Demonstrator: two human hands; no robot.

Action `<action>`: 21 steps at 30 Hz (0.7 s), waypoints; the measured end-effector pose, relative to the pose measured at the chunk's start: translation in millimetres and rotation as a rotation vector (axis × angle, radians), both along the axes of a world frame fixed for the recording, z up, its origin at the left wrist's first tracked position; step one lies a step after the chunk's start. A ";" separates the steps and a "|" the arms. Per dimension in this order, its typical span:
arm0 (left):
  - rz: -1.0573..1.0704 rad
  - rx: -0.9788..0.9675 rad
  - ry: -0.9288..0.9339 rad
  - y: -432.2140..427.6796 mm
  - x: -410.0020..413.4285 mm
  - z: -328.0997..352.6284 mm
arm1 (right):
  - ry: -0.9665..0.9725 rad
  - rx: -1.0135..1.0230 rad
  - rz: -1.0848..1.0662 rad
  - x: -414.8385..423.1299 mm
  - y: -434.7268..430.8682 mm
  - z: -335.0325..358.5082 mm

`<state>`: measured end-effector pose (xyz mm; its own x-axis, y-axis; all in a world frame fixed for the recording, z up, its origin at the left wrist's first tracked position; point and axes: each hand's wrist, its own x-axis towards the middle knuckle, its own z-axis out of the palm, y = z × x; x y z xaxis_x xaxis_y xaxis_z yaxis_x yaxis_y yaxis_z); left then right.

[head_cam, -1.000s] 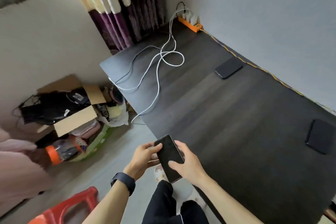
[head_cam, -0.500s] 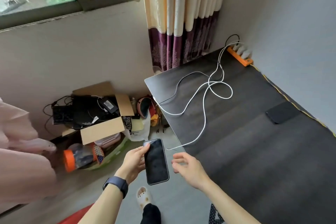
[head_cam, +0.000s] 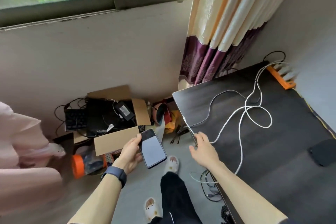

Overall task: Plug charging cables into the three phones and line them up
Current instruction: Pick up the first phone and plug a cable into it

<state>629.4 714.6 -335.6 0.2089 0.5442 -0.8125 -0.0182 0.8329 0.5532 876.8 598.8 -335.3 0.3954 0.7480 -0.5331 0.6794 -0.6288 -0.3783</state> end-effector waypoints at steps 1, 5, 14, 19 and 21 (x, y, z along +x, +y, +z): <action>0.004 -0.004 0.018 11.9 1.8 -3.5 | -0.050 -0.004 0.019 4.7 16.1 -6.2; 0.040 -0.053 0.019 57.6 13.8 -14.0 | -0.236 -0.053 0.130 22.9 67.9 -29.4; 0.125 -0.298 -0.074 133.5 52.0 -28.0 | -0.258 -0.146 0.229 43.6 115.7 -40.9; 0.065 -0.417 -0.176 150.1 84.3 -34.8 | -0.113 -0.034 0.064 54.1 131.5 -26.7; 0.043 -0.463 -0.206 158.0 99.6 -34.8 | -0.009 0.038 -0.079 57.6 141.6 -11.2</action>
<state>729.0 872.6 -370.4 0.3752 0.1483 -0.9150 -0.1278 0.9860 0.1074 934.4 740.4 -346.6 0.4586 0.7340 -0.5010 0.6317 -0.6658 -0.3972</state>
